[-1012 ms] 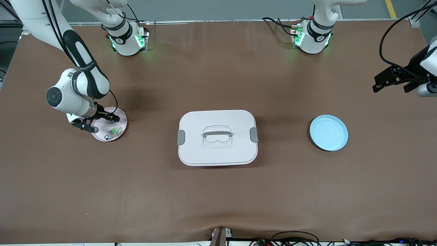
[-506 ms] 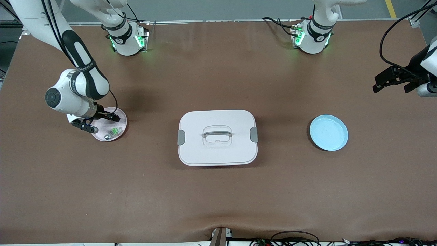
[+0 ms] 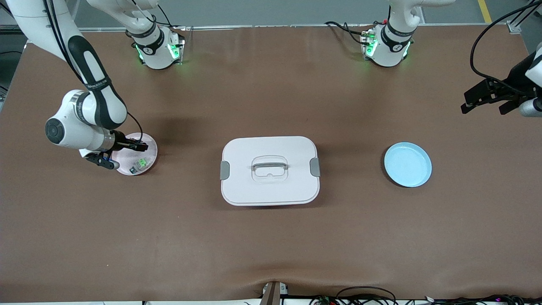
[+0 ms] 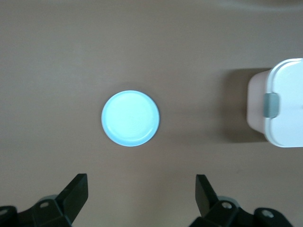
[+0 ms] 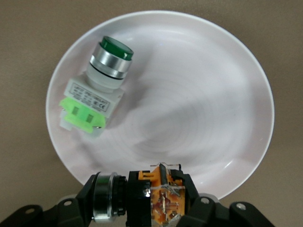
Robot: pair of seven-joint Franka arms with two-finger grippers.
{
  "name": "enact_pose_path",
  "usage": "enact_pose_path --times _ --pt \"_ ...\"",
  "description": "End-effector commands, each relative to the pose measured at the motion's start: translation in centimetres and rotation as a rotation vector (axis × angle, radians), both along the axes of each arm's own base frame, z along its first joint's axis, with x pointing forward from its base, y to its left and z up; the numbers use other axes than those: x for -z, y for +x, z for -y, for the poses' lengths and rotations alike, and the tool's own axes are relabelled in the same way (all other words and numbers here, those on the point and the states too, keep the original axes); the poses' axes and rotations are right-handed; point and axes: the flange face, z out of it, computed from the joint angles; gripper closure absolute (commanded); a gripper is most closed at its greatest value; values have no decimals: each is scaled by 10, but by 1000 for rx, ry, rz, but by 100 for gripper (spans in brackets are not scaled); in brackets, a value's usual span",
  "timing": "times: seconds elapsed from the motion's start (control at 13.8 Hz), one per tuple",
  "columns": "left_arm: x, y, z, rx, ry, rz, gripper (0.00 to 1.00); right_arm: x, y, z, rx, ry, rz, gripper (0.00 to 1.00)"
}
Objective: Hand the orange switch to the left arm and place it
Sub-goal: 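Lift the switch with the right gripper while the left gripper reaches over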
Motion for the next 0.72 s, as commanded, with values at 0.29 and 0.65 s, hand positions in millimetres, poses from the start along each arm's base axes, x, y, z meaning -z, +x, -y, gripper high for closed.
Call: enact_pose_path --times 0.29,0.65 --pt "-11 1 25 4 -229 -7 0 -58 33 -8 106 32 -109 100" --pt "-11 3 66 -22 -320 -24 0 -99 54 -18 163 140 -153 100"
